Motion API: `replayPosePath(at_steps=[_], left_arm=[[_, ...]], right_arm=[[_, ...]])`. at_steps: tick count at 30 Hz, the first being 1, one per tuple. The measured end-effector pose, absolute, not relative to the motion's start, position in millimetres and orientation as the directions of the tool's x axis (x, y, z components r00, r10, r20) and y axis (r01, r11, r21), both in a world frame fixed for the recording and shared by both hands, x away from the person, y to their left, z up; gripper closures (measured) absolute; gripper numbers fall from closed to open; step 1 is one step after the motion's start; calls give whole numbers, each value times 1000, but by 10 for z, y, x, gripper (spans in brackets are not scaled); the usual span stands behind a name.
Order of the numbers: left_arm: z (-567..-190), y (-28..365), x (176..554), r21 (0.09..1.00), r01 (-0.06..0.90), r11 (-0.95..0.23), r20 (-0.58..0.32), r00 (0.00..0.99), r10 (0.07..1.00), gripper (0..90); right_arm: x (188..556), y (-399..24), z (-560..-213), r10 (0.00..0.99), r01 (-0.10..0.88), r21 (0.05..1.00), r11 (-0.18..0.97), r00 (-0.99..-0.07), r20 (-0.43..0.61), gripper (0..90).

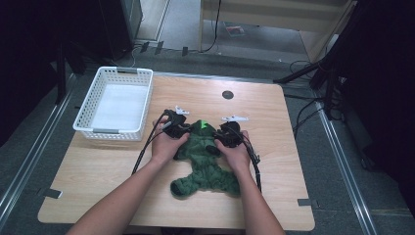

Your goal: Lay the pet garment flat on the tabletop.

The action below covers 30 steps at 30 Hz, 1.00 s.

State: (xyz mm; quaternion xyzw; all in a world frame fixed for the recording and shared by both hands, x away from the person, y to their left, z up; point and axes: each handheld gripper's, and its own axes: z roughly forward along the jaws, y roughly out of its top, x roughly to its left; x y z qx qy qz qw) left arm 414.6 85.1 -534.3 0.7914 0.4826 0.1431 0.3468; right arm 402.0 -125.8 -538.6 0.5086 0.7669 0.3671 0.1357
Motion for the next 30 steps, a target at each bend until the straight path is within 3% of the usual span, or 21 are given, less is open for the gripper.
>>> replayPosePath(at_steps=[2,4,11,14,16,18,19,20,23,30], left_arm=[[-5270,887,4120,699,672,-243,-149,470,870,591],[-5165,983,4044,731,659,-179,-196,453,870,495],[-5058,1206,3541,771,617,-161,-234,508,829,419],[-5148,1222,3347,757,632,-165,-241,505,829,416],[-5244,1202,3299,742,644,-184,-215,489,846,423],[-5334,1214,3292,723,663,-196,-210,481,851,477],[-5362,1228,3287,716,667,-205,-212,487,847,543],[-5381,1246,3282,713,668,-213,-223,504,835,682],[-5397,1262,3280,714,655,-248,-202,531,823,813],[-5458,1250,3345,715,656,-242,-202,525,827,806]], right_arm=[[3980,-1295,-5336,878,666,714,217,-452,155,669],[3914,-1378,-5225,870,646,743,175,-454,190,624],[3507,-1669,-4829,791,580,814,37,-515,331,520],[3304,-1585,-4815,736,573,815,84,-587,337,485],[3222,-1458,-4895,774,574,799,180,-583,245,538],[3186,-1380,-4993,796,578,776,252,-580,173,696],[3171,-1378,-5027,807,572,776,265,-573,146,775],[3165,-1404,-5052,823,577,777,252,-550,141,822],[3192,-1582,-5133,859,615,776,143,-466,211,850],[3247,-1766,-5358,895,673,728,128,-395,207,811]])
